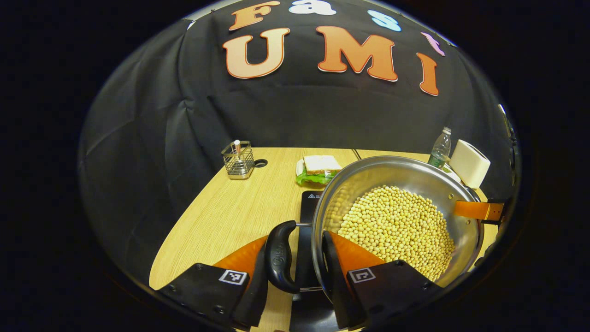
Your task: First push the handle of the pot to place it horizontally, then grasp the pot with both hands and set it on the induction cooktop.
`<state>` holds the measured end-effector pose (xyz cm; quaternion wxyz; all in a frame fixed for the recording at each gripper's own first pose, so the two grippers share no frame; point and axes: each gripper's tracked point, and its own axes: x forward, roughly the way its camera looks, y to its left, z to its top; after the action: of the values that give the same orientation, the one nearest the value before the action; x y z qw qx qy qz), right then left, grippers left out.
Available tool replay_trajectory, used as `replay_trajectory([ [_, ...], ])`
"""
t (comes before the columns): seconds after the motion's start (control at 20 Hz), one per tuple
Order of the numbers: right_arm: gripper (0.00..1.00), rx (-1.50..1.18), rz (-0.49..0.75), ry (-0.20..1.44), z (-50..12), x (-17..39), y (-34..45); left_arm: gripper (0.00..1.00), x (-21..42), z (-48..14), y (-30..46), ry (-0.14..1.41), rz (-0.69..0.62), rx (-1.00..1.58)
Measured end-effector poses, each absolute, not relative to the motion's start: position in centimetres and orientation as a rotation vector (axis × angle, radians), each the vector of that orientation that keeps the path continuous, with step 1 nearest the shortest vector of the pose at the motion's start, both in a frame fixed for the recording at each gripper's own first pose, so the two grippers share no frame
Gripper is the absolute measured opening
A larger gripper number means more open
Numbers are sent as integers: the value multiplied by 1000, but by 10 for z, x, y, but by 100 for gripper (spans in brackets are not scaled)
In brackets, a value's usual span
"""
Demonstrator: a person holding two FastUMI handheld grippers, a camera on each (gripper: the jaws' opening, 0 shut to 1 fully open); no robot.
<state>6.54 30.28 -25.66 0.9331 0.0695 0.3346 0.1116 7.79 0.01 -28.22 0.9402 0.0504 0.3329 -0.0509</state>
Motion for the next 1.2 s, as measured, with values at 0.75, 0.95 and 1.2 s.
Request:
replay_trajectory([
  [0.75,57,100,224,701,-275,71,309,73,87,-302,6,689,-99,99],
  [0.95,73,103,237,605,-247,77,304,76,92,-282,18,605,-55,154],
  [1.2,94,79,210,548,-224,76,266,100,87,-225,6,459,-23,131],
])
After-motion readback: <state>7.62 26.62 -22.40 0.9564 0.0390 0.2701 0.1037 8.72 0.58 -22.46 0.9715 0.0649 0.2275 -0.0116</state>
